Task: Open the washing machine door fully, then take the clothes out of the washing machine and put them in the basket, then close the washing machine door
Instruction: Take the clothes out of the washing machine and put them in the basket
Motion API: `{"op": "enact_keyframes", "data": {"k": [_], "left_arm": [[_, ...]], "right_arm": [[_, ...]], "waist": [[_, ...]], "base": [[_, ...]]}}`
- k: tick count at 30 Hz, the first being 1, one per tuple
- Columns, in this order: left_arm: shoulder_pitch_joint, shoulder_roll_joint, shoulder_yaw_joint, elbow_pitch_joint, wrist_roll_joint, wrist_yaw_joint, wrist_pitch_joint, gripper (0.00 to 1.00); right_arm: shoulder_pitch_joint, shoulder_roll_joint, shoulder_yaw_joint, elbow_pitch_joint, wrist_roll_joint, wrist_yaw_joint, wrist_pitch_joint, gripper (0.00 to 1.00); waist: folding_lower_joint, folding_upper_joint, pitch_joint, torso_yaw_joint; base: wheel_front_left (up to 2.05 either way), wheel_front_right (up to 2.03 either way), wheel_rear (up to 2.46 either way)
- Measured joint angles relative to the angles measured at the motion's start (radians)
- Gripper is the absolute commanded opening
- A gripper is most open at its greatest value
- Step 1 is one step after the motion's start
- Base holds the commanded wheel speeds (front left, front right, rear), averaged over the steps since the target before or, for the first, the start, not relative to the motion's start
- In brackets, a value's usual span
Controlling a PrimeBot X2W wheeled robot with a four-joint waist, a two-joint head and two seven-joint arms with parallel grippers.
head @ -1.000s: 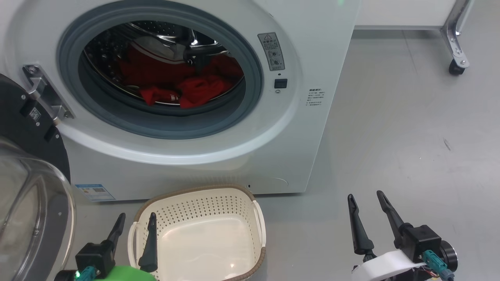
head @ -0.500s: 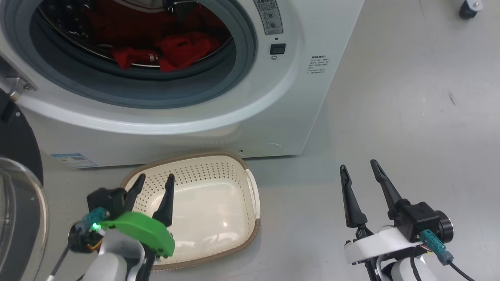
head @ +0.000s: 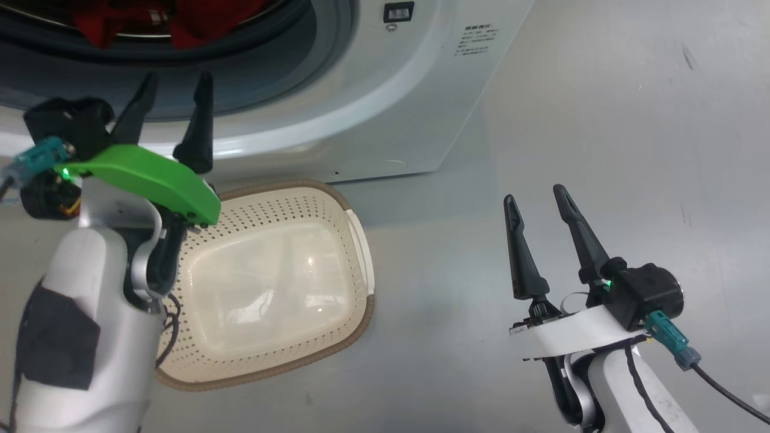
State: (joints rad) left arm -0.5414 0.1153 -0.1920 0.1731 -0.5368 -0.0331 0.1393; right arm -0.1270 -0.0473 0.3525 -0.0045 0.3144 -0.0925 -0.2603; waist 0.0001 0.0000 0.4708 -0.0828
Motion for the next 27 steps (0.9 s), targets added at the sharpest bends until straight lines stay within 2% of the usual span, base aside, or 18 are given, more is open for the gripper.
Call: {"op": "enact_keyframes", "data": {"k": [9,17,27], "left_arm": [[-0.192,0.069,0.037,0.083,0.006,0.003,0.088,1.00],[-0.331,0.101,0.056,0.194,0.006,0.011,0.166,1.00],[-0.457,0.163,0.090,0.314,0.021,0.048,0.245,1.00]], "right_arm": [[-0.060,-0.001,0.033,-0.006,0.035,-0.009,0.000,1.00],[-0.101,-0.002,0.064,-0.011,0.074,-0.016,0.000,1.00],[-0.121,-0.002,0.107,-0.014,0.118,-0.023,0.000,1.00]], "waist": [[0.0000,0.0000,0.093,-0.071],[0.0001,0.0000,0.139,-0.146],[0.0001,0.0000,0.168,-0.228]], "base": [[0.00,0.00,0.00],[0.00,0.00,0.00],[0.00,0.00,0.00]]}}
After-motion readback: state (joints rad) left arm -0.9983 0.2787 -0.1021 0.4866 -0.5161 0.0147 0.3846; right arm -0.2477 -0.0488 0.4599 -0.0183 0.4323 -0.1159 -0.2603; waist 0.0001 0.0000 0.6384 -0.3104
